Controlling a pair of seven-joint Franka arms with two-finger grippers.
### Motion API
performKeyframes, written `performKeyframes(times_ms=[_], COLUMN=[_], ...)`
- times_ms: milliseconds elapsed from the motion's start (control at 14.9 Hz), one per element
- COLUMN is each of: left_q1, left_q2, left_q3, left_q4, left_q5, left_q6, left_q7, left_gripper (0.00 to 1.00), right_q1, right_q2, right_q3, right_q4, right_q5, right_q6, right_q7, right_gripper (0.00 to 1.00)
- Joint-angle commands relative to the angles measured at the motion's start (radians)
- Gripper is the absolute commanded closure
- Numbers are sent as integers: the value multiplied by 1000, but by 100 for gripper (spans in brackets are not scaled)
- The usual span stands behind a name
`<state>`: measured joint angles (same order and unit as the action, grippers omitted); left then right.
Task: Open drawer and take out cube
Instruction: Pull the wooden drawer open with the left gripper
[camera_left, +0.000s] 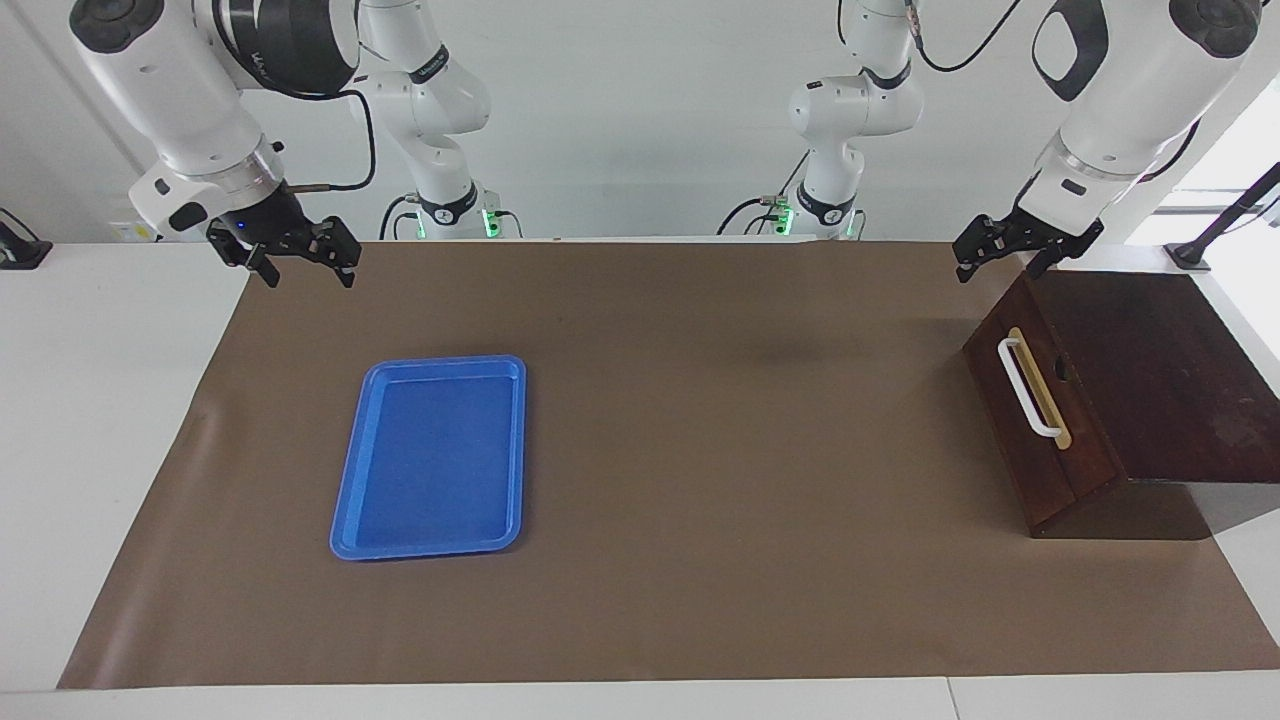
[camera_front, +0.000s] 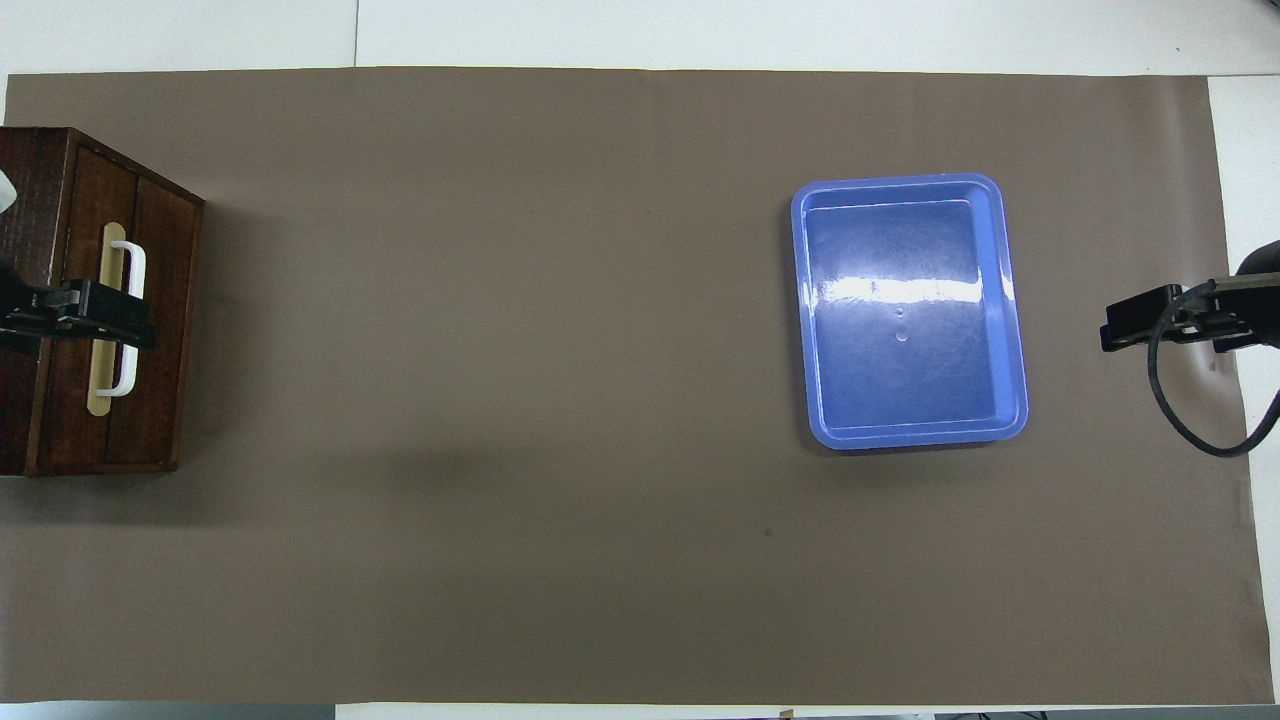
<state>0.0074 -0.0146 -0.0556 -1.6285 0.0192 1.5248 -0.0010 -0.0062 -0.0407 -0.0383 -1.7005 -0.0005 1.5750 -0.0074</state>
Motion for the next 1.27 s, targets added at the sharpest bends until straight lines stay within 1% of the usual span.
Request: performKeyframes(times_ms=[0, 134, 268, 401, 602, 803, 1004, 1204], left_q1=[-4, -10, -15, -15, -38, -40, -34, -6], left_q2=[5, 5, 2, -8, 1, 54, 136, 150], left_q3=[6, 6, 5, 5, 0, 0, 2, 2], left_q4=[10, 10, -5, -66, -166, -218, -246, -307], left_q5=[-10, -8, 2, 33, 154, 304, 401, 474], left_q6=[11, 14, 47, 141, 306, 431, 538, 626], left_q7=[15, 16, 25, 59, 58, 55, 50, 52], left_gripper=[0, 0, 0, 0, 0, 0, 0, 0], right_q1=[-6, -6, -8, -8, -8, -6, -6, -6], right_q2=[-4, -4, -4, -4, -4, -4, -4, -4], right_q3=[8, 6, 6, 6, 6, 6, 6, 6], right_q4=[7, 7, 7, 7, 7, 7, 7, 7], right_q5=[-9, -9, -9, -9, -9, -9, -9, -9], right_q6=[-15, -15, -15, -15, -15, -15, -15, -15], right_q7=[15, 15, 15, 15, 15, 15, 15, 15], right_gripper=[0, 0, 0, 0, 0, 0, 0, 0])
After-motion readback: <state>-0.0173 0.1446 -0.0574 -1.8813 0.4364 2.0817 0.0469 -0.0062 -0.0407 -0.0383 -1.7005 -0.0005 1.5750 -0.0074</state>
